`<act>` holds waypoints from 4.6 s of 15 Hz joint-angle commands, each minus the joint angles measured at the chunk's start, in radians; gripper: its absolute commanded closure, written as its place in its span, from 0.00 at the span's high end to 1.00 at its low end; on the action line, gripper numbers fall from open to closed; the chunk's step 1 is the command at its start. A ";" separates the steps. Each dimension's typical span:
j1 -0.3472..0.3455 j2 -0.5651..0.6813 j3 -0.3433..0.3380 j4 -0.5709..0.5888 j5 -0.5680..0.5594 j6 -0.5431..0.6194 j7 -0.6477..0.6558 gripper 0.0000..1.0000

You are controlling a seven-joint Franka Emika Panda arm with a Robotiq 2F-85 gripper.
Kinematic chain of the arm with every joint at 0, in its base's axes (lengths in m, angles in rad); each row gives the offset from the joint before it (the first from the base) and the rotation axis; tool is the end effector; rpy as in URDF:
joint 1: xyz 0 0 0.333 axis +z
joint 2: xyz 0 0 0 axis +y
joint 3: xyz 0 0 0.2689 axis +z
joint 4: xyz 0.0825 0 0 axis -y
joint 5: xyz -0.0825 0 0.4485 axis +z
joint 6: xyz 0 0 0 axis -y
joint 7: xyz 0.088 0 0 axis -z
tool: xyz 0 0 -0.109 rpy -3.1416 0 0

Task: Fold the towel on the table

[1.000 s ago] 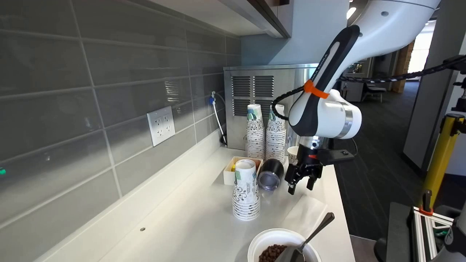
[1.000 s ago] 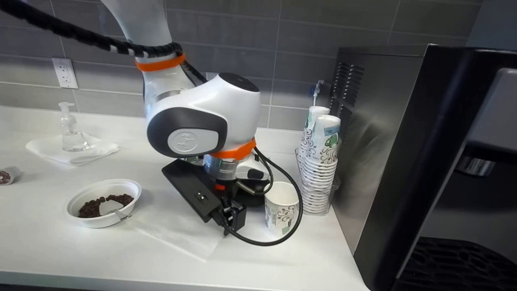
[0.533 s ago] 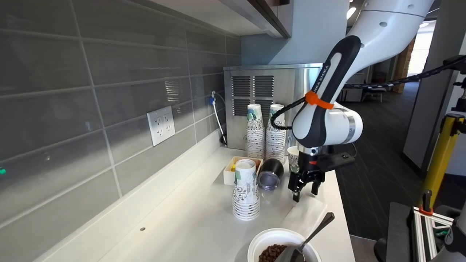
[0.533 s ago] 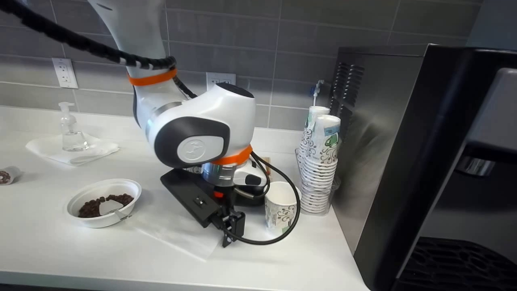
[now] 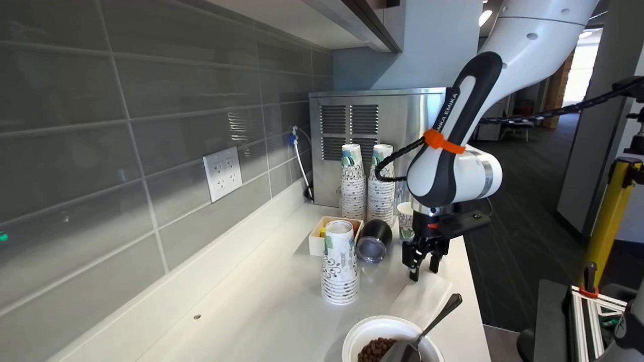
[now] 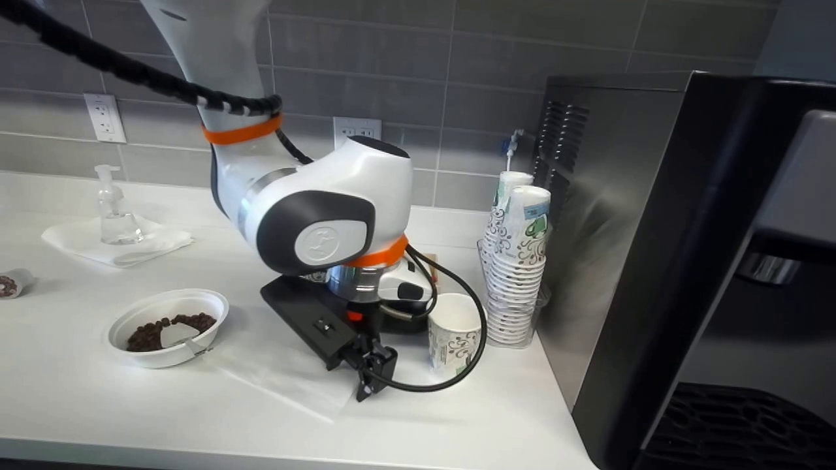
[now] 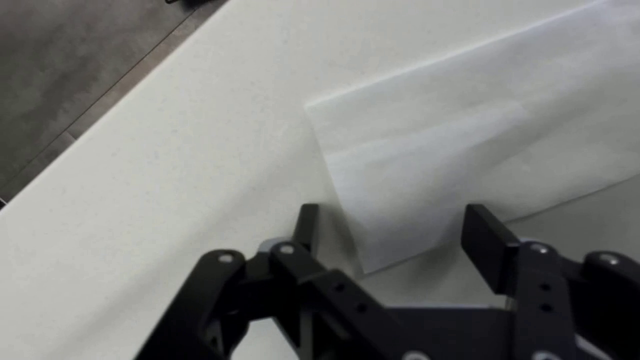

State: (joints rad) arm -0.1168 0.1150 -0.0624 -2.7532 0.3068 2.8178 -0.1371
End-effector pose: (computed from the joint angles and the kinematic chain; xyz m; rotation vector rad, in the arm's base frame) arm 0.3844 -0.0864 0.0674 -3.0088 0.5092 0.0533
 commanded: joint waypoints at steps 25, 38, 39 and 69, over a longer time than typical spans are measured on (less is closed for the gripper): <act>0.025 -0.164 -0.242 -0.003 -0.924 -0.080 0.848 0.00; 0.069 -0.256 0.077 0.011 -1.040 -0.521 1.181 0.00; 0.077 -0.252 0.085 0.011 -1.029 -0.517 1.168 0.00; -0.012 -0.400 0.266 0.012 -1.155 -0.541 1.386 0.00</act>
State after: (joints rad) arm -0.1542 -0.2941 0.1694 -2.7427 -0.7746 2.3724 1.1288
